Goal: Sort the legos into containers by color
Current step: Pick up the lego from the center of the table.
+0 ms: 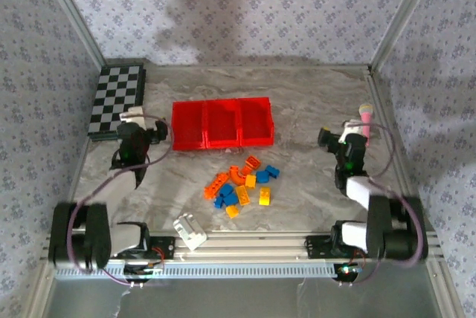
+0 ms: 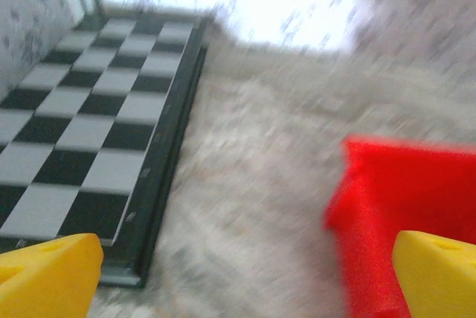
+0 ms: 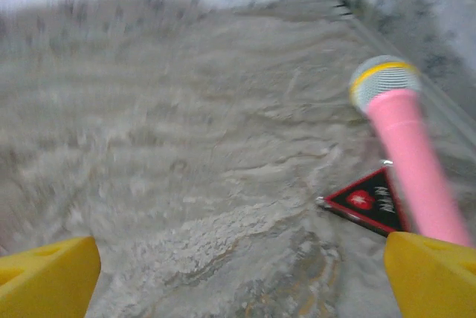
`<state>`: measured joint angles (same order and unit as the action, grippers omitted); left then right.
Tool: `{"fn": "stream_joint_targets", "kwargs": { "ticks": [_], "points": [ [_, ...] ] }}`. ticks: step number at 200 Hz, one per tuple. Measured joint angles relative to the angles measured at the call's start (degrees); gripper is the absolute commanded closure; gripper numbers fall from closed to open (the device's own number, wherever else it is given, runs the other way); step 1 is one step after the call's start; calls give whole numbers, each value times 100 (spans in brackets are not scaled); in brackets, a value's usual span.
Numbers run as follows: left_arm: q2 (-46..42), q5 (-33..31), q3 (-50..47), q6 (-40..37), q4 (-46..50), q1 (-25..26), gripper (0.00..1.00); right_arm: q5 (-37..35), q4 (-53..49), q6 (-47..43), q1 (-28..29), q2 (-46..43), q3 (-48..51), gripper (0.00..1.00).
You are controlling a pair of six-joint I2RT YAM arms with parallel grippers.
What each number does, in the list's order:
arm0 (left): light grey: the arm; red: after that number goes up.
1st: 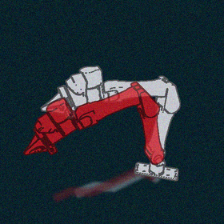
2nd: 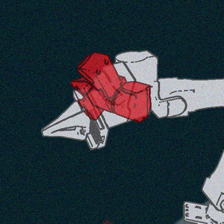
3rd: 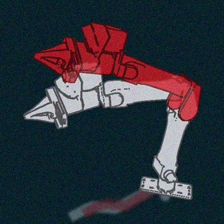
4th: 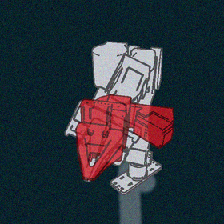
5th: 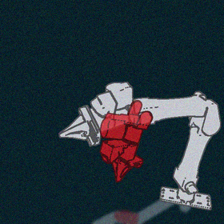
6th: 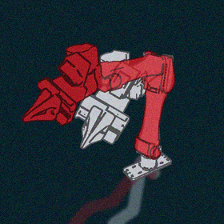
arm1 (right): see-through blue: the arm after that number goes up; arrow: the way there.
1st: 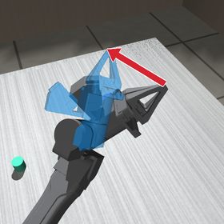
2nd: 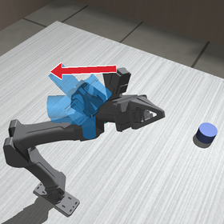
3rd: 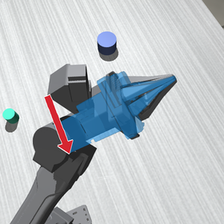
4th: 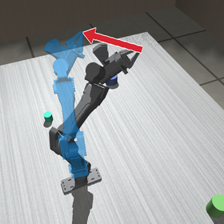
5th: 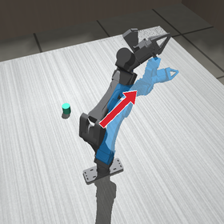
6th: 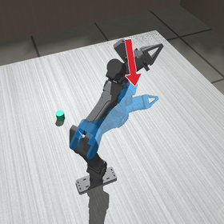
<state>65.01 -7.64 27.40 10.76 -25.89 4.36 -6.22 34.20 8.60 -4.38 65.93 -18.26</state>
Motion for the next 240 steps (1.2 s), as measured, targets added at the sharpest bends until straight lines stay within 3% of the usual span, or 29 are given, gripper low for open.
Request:
{"fn": "stream_joint_targets", "kwargs": {
  "ticks": [23, 52, 82, 99, 126, 140, 160, 186, 240],
  "points": [
    [-1150, 177, -17, 859, 643, 385, 0, 282, -1307, 734, -420, -1716, -122, 0],
    [-2498, 192, -170, 1399, 2011, 1399, 0, 1161, -2938, 1128, -511, -3075, -391, 0],
    [-3171, 299, -90, 1530, 3578, 1799, 0, 2555, -4275, 1270, -439, -2712, -1161, 5],
    [-3407, 428, 13, 1602, 4356, 1912, 0, 2946, -5095, 1204, 61, -1947, -1733, 7],
    [-3449, 487, 437, 1794, 5394, 2035, 0, 2291, -6524, 730, 1928, -592, -2876, 3],
    [-3276, 490, 745, 1875, 5772, 2052, 0, 1740, -6981, 354, 2848, -28, -3397, 8],
    [-2955, 538, 1119, 1937, 6203, 2052, 0, 916, -7257, -278, 3654, 546, -3696, 9],
    [-2785, 656, 1309, 1958, 6564, 2052, 0, 264, -7281, -1200, 4148, 774, -3366, 7],
    [-2782, 988, 1325, 1919, 6837, 2052, 0, 280, -6725, -2472, 4214, 616, -2457, 8]
  ]
}}
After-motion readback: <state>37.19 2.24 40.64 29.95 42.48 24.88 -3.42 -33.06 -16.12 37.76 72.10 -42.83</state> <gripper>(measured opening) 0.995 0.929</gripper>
